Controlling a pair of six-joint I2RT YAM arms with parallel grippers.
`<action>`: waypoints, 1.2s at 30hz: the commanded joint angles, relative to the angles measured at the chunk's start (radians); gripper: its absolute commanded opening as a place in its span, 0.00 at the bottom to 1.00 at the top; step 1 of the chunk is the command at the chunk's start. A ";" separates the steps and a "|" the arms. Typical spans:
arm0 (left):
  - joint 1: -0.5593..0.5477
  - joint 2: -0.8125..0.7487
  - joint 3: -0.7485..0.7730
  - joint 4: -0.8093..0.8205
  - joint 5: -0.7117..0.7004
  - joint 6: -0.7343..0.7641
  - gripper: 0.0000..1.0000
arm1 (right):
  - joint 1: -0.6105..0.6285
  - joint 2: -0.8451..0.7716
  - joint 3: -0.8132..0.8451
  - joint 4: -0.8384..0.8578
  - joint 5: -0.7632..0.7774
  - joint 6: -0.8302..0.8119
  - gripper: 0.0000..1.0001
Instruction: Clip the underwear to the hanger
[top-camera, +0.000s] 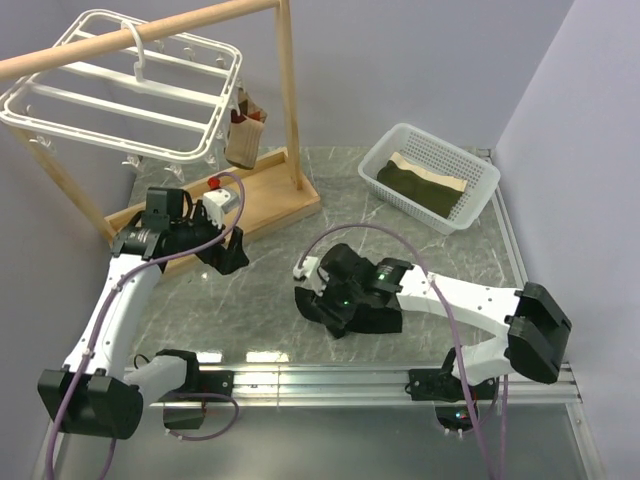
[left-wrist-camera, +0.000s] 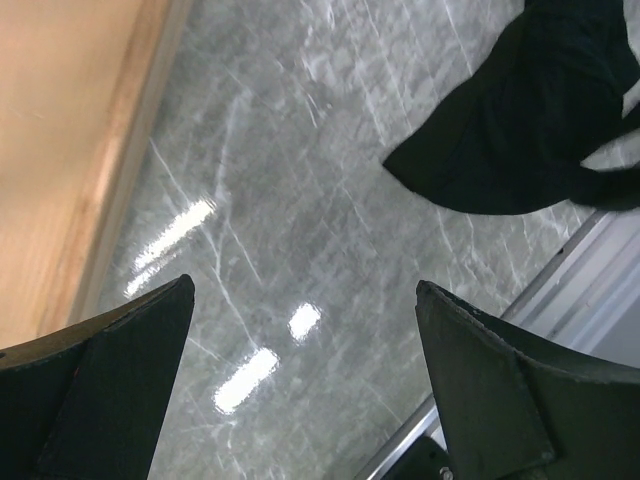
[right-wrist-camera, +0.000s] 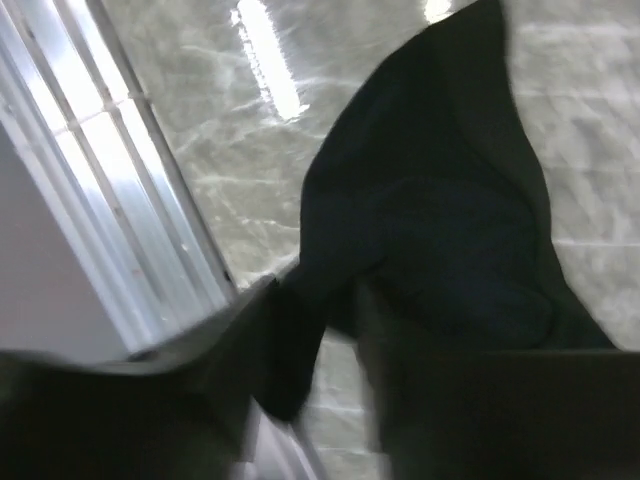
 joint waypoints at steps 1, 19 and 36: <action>-0.003 0.025 0.047 -0.046 0.044 0.053 0.99 | 0.021 0.018 0.051 -0.025 0.024 -0.047 0.61; -0.443 0.391 0.023 0.152 -0.261 -0.026 0.84 | -0.676 0.016 0.057 -0.249 -0.048 -0.111 0.65; -0.510 0.793 0.156 0.115 -0.039 -0.224 0.63 | -0.741 0.288 0.116 -0.301 -0.169 -0.090 0.59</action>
